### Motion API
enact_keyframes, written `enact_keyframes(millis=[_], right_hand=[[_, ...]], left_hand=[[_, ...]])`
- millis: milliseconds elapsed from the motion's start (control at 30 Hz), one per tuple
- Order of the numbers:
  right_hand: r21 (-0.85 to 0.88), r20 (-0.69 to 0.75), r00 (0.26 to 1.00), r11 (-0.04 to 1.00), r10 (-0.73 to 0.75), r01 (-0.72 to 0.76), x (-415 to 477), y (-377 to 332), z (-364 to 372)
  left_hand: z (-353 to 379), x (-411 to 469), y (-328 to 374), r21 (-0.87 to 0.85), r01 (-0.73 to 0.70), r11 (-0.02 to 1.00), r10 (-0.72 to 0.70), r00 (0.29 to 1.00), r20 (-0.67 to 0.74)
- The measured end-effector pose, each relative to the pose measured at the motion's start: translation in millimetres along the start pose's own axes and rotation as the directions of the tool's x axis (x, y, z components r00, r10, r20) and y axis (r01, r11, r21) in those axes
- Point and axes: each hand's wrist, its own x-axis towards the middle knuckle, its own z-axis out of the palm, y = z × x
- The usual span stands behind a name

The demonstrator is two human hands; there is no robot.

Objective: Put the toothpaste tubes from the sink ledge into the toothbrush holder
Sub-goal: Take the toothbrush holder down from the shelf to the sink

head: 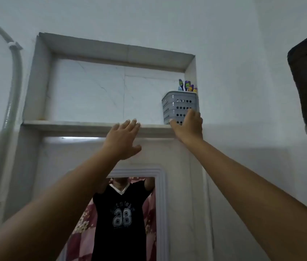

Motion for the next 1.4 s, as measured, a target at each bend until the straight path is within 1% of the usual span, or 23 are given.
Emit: enact_keyframes(millis=[33, 100, 233, 333, 433, 633, 733, 833, 900, 967, 1000, 1033, 1100, 1167, 1200, 1267, 1333, 1400], right_hand=[[-0.007, -0.026, 0.999, 0.999, 0.046, -0.046, 10, 1, 2], [0.001, -0.067, 0.988, 0.99, 0.139, -0.139, 30, 2, 4], [0.077, -0.028, 0.963, 0.961, 0.269, -0.266, 61, -5, 11], [0.075, -0.004, 0.946, 0.944, 0.324, -0.323, 70, -14, 22], [0.1, -0.024, 0.929, 0.926, 0.368, -0.365, 77, -17, 28], [0.19, -0.072, 0.92, 0.911, 0.386, -0.367, 72, -26, 18], [0.231, -0.039, 0.921, 0.9, 0.387, -0.368, 70, -36, 0], [0.278, 0.011, 0.933, 0.895, 0.36, -0.349, 66, -44, -22], [0.298, 0.035, 0.947, 0.901, 0.32, -0.315, 57, -48, -36], [0.33, 0.063, 0.958, 0.9, 0.279, -0.284, 43, -50, -48], [0.347, 0.085, 0.961, 0.896, 0.264, -0.276, 33, -51, -54], [0.366, 0.113, 0.962, 0.889, 0.25, -0.274, 22, -51, -58], [0.407, 0.174, 0.956, 0.867, 0.234, -0.287, -7, -48, -63], [0.465, 0.243, 0.945, 0.828, 0.219, -0.312, -38, -40, -63], [0.497, 0.285, 0.936, 0.803, 0.206, -0.328, -55, -34, -61], [0.546, 0.36, 0.915, 0.755, 0.18, -0.363, -92, -19, -55], [0.564, 0.418, 0.892, 0.721, 0.172, -0.403, -134, 2, -45], [0.568, 0.467, 0.868, 0.695, 0.169, -0.441, -179, 31, -32]], left_hand=[[4, 4, -2, -0.009, 0.01, 1.0, -0.01, 1.0, 0.013], [12, 8, -8, -0.065, 0.033, 0.997, -0.033, 0.999, -0.004], [18, 11, -11, -0.146, 0.025, 0.989, -0.029, 0.999, -0.025], [22, 12, -14, -0.152, 0.034, 0.988, -0.038, 0.999, -0.019], [26, 12, -12, -0.146, 0.024, 0.989, -0.028, 0.999, -0.028], [28, 11, -13, -0.155, 0.018, 0.988, -0.022, 0.999, -0.023], [21, 11, -14, -0.172, 0.019, 0.985, -0.015, 1.0, 0.021], [10, 13, -15, -0.182, 0.018, 0.983, 0.001, 0.995, 0.101], [-2, 12, -12, -0.226, 0.03, 0.974, 0.003, 0.989, 0.145], [-12, 1, -5, -0.328, 0.07, 0.942, -0.021, 0.988, 0.152], [-14, -8, -1, -0.428, 0.105, 0.898, -0.044, 0.988, 0.149], [-14, -19, 4, -0.553, 0.138, 0.822, -0.066, 0.987, 0.148], [-11, -51, 15, -0.79, 0.136, 0.598, -0.083, 0.991, 0.108], [-6, -87, 29, -0.929, 0.095, 0.357, -0.117, 0.992, 0.056], [-5, -105, 36, -0.961, 0.09, 0.26, -0.132, 0.99, 0.057], [-3, -138, 48, -0.988, 0.097, 0.124, -0.15, 0.986, 0.078], [5, -169, 57, -0.994, 0.109, 0.027, -0.141, 0.985, 0.104], [14, -201, 67, -0.992, 0.123, -0.03, -0.088, 0.988, 0.125]])
